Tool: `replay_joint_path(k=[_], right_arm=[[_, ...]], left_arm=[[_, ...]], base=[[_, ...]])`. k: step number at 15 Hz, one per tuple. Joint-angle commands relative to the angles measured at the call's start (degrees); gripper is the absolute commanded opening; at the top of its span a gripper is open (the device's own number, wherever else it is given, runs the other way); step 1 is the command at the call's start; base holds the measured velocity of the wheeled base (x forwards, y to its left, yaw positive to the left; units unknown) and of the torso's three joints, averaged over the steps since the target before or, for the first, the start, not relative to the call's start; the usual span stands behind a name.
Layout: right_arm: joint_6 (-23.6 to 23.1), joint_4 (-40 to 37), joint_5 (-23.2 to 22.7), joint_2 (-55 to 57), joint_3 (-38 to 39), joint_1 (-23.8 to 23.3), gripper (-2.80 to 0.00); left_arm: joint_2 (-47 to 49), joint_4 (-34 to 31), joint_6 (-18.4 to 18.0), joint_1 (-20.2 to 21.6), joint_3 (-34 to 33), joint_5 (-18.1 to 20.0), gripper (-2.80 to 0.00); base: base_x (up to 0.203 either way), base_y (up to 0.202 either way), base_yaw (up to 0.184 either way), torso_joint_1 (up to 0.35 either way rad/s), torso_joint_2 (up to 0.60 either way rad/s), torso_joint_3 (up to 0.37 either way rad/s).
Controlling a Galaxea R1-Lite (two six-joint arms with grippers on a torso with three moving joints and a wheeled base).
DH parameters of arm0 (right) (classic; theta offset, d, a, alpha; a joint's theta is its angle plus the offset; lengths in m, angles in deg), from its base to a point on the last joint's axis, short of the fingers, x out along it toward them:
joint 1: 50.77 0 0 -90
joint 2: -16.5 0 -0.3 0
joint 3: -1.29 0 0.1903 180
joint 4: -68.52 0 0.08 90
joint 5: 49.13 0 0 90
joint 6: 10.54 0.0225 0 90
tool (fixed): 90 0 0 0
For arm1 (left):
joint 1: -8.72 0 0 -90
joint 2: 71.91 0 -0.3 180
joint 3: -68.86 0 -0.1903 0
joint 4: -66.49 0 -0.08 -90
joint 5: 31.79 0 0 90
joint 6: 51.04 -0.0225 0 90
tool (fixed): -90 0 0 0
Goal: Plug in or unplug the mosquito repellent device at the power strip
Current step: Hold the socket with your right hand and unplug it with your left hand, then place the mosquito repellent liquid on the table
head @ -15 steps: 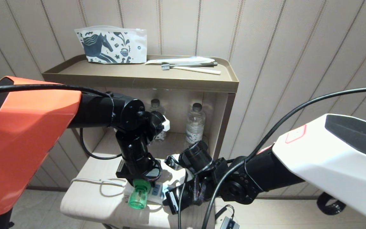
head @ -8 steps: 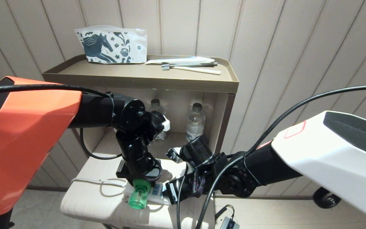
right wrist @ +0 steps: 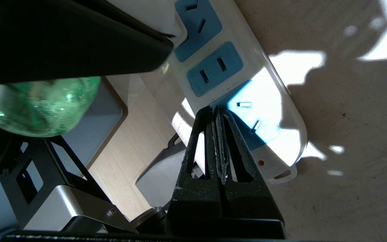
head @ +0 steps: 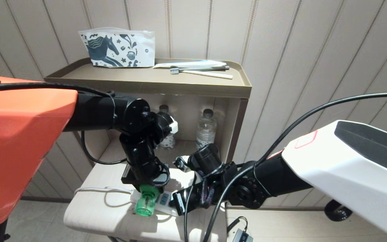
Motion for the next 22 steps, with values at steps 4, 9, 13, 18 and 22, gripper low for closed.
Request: replay_joint_path(k=[4,9,13,18,22], right_arm=[[-0.3,0.0,0.1,2.7,-0.4,-1.6,-2.8],[-0.3,0.0,0.0,2.7,-0.3,-2.0,-2.8],[-0.4,0.0,0.1,1.6,0.0,-1.9,-2.8],[-0.4,-0.1,1.2,-6.8,2.5,-2.1,-2.8],[-1.3,-0.1,5.5,-15.0,5.8,-2.0,-2.8]], left_arm=[[-1.7,-0.7,0.0,0.3,1.5,0.0,-2.8],[-2.6,-1.6,0.1,1.4,2.8,-0.3,-2.8],[-4.4,-1.9,0.1,5.5,2.0,-1.3,-2.8],[-15.5,-2.5,-0.5,10.7,-4.0,-0.7,-2.8],[-27.6,-2.0,-0.6,11.3,-11.5,-0.7,-2.8]], base=[[0.0,0.0,0.0,0.0,0.0,0.0],[0.0,0.0,0.0,0.0,0.0,0.0],[0.0,0.0,0.0,0.0,0.0,0.0],[0.0,0.0,0.0,0.0,0.0,0.0],[0.0,0.0,0.0,0.0,0.0,0.0]])
